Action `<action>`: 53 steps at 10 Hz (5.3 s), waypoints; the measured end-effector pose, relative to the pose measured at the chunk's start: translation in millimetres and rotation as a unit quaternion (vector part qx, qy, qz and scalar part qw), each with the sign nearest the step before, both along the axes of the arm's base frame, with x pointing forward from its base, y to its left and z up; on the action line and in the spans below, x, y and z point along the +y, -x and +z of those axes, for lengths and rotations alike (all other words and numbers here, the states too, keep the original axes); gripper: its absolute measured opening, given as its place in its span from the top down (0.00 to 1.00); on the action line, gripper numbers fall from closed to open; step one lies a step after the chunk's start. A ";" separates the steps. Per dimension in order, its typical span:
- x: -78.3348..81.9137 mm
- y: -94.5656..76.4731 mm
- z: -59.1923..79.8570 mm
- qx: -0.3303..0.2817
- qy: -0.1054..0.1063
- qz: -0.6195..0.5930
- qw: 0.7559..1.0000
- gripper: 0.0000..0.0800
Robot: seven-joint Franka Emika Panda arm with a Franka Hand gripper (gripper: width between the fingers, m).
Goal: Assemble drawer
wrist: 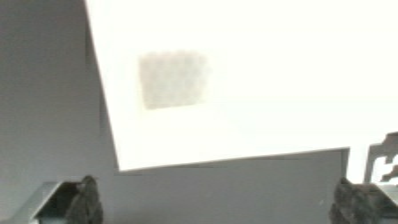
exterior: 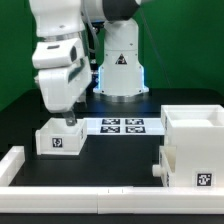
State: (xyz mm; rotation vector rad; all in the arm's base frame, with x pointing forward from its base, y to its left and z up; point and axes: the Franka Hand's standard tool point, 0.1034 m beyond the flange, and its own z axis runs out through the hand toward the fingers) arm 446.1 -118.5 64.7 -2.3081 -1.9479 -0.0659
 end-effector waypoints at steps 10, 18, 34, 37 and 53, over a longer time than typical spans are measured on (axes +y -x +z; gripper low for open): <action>-32.2 69.5 -35.0 0.000 -0.005 0.022 1.000 0.19; -33.4 74.1 -57.6 0.007 -0.012 0.007 1.000 0.45; -11.1 35.7 -17.2 -0.019 -0.005 0.021 1.000 0.95; 30.2 -41.5 2.4 -0.002 -0.020 0.072 0.997 0.95; 96.0 -108.5 -4.8 -0.020 -0.038 0.090 0.995 0.95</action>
Offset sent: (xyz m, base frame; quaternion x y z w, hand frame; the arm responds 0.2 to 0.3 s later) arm 0.0000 0.0000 0.0000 0.0000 0.0000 0.0000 1.0000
